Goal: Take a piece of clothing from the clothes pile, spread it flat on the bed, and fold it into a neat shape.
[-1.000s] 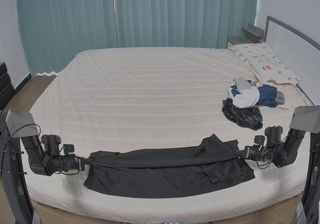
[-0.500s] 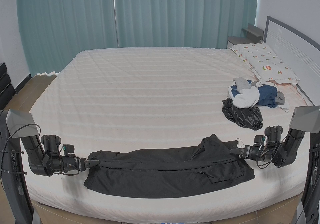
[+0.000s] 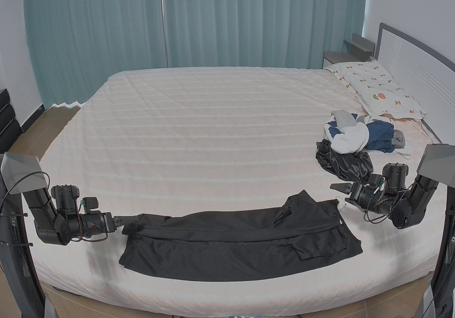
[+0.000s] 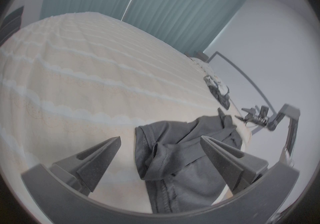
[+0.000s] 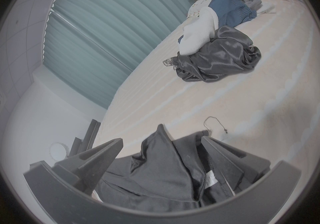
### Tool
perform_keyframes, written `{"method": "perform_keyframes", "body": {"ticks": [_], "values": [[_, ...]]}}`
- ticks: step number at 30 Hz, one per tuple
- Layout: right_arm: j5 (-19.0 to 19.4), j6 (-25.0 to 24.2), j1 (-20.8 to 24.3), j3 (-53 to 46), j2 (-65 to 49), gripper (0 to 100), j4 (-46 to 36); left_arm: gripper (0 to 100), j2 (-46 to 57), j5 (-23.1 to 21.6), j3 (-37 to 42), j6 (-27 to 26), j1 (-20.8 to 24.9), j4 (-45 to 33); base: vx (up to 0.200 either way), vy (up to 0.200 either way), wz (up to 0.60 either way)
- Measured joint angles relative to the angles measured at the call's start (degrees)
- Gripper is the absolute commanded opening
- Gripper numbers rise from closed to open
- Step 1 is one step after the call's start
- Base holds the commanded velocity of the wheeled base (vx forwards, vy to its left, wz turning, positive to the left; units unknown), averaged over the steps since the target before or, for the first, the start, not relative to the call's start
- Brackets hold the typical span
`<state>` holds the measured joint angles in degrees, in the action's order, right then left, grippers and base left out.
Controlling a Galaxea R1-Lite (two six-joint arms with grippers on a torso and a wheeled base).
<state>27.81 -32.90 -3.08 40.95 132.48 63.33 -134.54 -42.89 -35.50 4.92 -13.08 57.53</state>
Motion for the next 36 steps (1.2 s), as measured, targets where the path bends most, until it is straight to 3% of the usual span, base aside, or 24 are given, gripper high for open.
{"method": "perform_keyframes", "body": {"ticks": [3, 8, 11, 15, 23, 29, 36], "values": [[0.07, -2.4, -0.13, 1.28, -0.15, 100, 0.06, 100, 1.16, -1.04, -0.91, 6.95, -0.45, 0.02, 0.0, 0.0, 0.0], [-0.22, -11.13, 0.2, 4.04, 0.51, 100, 0.35, 100, 2.62, -0.57, -4.27, 17.74, -0.59, -0.07, 0.0, 0.0, 0.0], [-0.35, -12.73, 0.5, 5.19, 1.54, 100, 0.5, 100, 2.82, 4.29, -7.25, 23.06, 0.38, -0.13, 0.0, 0.0, 0.0], [-0.44, -13.54, 0.66, 6.34, 3.58, 100, 1.27, 100, 2.21, 11.69, -10.53, 26.3, 3.17, -0.84, 0.0, 0.0, 0.0], [-0.5, -14.18, 0.66, 7.07, 6.91, 100, 3.05, 100, 0.83, 15.12, -15.46, 27.2, 8.23, -12.24, 0.0, 0.0, 0.0], [-0.6, -14.2, 0.72, 6.79, 7.83, 100, 3.67, 100, 0.74, 16.29, -16.2, 23.37, 9.07, -17.16, 0.0, 0.0, 0.0], [-0.77, -14.14, 0.72, 4.78, 8.24, 100, 7.86, 100, 3.28, 21.08, -15.65, 18.94, 9.17, -21.96, 0.0, 0.0, 0.0]]}}
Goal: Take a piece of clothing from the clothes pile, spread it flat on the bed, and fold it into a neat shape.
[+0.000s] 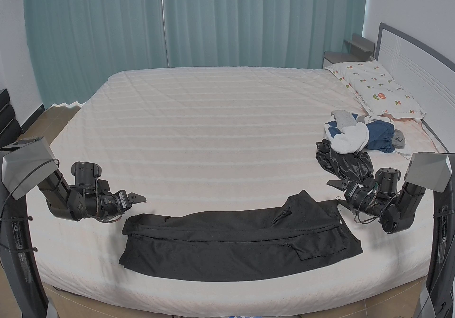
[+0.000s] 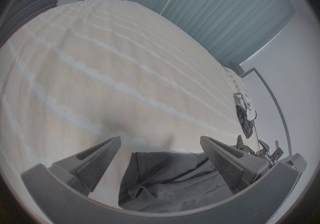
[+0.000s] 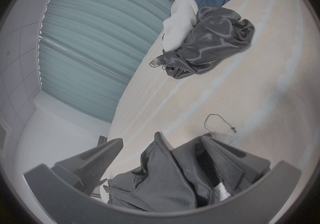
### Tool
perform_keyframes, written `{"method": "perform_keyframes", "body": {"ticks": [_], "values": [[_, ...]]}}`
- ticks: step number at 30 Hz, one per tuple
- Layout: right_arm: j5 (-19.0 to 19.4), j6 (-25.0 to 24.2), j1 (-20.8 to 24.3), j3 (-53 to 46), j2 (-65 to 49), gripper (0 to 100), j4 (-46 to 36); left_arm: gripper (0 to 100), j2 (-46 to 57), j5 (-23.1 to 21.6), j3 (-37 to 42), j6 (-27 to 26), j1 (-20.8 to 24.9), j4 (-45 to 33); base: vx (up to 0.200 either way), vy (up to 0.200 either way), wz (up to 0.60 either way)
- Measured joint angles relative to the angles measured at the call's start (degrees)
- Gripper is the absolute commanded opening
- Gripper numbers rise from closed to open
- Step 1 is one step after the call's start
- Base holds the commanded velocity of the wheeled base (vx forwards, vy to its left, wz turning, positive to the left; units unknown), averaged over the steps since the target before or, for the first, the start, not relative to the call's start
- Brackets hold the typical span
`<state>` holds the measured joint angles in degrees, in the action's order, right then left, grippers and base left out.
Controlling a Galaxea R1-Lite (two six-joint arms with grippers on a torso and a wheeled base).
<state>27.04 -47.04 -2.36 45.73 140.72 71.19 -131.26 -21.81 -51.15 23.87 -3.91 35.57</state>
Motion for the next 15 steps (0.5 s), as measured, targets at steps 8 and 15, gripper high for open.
{"method": "perform_keyframes", "body": {"ticks": [8, 15], "values": [[-5.03, 0.35, 0.22, -2.1, -1.9, 100, 0.07, 100, 3.67, 9.78, 0.17, -0.12, 1.63, -1.94, 0.0, 0.0, 0.0], [-6.27, 0.44, 1.68, -4.35, -7.36, 100, -6.0, 100, 5.79, 15.25, 0.17, 0.65, 3.56, -3.19, 0.0, 0.0, 0.0]]}}
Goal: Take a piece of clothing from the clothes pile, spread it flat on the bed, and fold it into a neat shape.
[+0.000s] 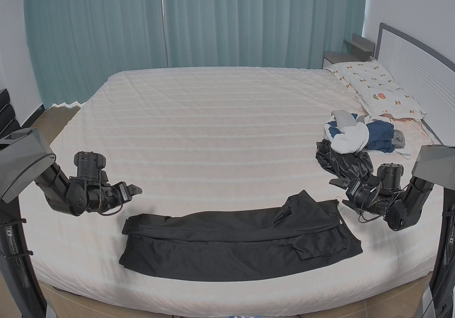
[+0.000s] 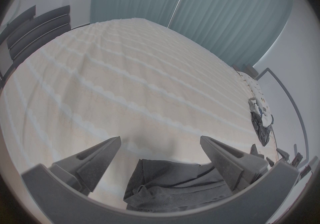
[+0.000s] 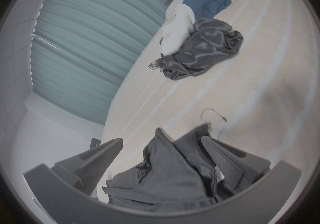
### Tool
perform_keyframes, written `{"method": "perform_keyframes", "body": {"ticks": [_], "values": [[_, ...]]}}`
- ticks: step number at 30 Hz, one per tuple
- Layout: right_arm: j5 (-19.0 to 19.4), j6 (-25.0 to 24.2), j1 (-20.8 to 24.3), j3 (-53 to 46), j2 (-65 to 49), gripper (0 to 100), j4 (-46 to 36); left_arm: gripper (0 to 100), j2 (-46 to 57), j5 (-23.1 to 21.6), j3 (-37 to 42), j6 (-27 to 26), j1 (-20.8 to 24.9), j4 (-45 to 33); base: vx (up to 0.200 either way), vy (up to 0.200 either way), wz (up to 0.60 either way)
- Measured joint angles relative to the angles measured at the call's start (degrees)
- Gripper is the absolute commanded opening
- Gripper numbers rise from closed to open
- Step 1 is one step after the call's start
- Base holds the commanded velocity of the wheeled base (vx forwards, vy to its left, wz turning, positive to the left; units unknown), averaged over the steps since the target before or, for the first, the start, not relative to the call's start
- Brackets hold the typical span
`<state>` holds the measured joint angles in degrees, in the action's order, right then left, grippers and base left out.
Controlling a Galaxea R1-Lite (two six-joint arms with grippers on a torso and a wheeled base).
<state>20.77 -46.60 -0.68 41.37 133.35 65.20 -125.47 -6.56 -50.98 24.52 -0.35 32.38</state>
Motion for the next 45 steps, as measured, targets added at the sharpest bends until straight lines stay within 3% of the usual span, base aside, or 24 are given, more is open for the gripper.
{"method": "perform_keyframes", "body": {"ticks": [3, 11, 19, 31, 37, 38, 45], "values": [[-0.35, 0.02, 0.3, -0.23, -2.26, 100, -4.38, 100, 0.94, 0.35, 0.99, 3.05, 0.2, -0.2, 0.0, 0.0, 0.0], [-3.91, 0.11, 2.44, 0.41, -8.46, 100, -16.79, 100, 4.38, 0.4, 4.79, 18.42, 0.45, -0.04, 0.0, 0.0, 0.0], [-11.61, 0.35, 7.55, -1.0, -12.39, 100, -23.02, 100, 7.13, 1.74, 11.93, 20.35, 1.01, 0.11, 0.0, 0.0, 0.0], [-12.54, 0.32, 9.08, -2.49, -13.02, 100, -26.11, 100, 4.49, 7.78, 11.4, 20.68, 3.4, 0.07, 0.0, 0.0, 0.0], [-13.63, 0.32, 9.17, -2.51, -12.0, 100, -26.11, 100, 1.88, 8.52, 10.19, 20.81, 4.45, -0.09, 0.0, 0.0, 0.0], [-13.75, 0.32, 9.19, -2.51, -11.74, 100, -26.11, 0, 1.55, 8.55, 10.13, 20.83, 4.73, -0.13, 0.0, 0.0, 0.0], [-13.91, 0.18, 9.34, -2.44, -10.58, 100, -26.09, 0, -0.06, 9.95, 9.61, 22.24, 5.69, -0.24, 0.0, 0.0, 0.0]]}}
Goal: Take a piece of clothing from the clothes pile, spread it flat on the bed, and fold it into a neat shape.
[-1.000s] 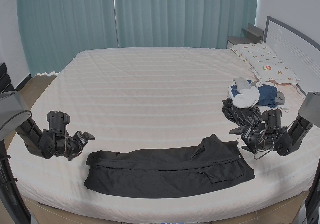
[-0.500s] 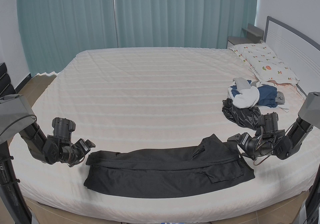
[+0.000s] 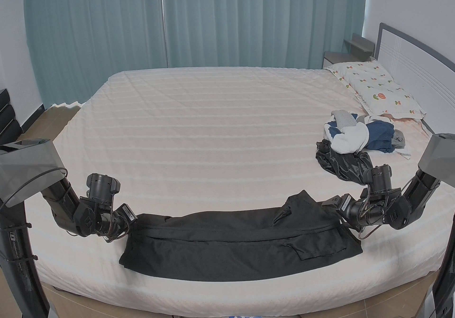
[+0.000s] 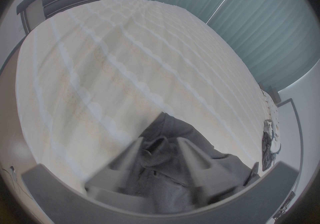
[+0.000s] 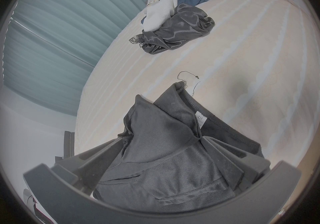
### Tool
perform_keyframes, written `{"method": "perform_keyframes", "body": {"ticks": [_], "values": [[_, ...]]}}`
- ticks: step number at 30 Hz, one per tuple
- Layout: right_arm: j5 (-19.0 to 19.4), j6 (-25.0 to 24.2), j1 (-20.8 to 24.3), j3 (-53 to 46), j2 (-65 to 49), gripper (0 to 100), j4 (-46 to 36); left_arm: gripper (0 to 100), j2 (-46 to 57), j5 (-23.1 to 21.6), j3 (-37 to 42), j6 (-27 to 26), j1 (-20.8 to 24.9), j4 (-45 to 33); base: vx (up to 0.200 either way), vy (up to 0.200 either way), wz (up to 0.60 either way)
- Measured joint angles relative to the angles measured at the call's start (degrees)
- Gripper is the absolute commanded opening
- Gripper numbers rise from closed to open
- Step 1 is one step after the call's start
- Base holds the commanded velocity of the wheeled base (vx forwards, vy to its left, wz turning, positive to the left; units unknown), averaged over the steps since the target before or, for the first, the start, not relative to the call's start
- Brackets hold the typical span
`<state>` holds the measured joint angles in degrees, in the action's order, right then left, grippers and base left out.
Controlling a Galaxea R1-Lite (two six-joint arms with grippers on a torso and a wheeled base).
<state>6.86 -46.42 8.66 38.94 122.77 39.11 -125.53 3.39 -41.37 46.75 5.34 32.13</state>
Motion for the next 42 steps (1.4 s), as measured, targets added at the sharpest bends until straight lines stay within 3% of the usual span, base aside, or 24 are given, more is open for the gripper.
{"method": "perform_keyframes", "body": {"ticks": [7, 35, 36, 42], "values": [[-1.8, -0.11, 0.51, 0.5, 0.72, 100, -1.87, 0, -0.09, 2.79, -0.07, 0.24, -0.17, 0.05, 0.0, 0.0, 0.0], [-5.63, -1.77, 3.77, 2.44, 4.33, 100, -1.91, 0, 1.5, 2.84, -0.1, 2.16, -0.13, 0.54, 0.0, 0.0, 0.0], [-5.8, -1.74, 3.77, 2.49, 4.38, 0, -1.72, 0, 1.5, 2.84, -0.1, 2.13, -0.13, 0.55, 0.0, 0.0, 0.0], [-6.97, -1.3, 3.8, 2.62, 4.49, 0, -1.74, 0, 1.5, 2.84, -0.1, 2.1, -0.17, 0.55, 0.0, 0.0, 0.0]]}}
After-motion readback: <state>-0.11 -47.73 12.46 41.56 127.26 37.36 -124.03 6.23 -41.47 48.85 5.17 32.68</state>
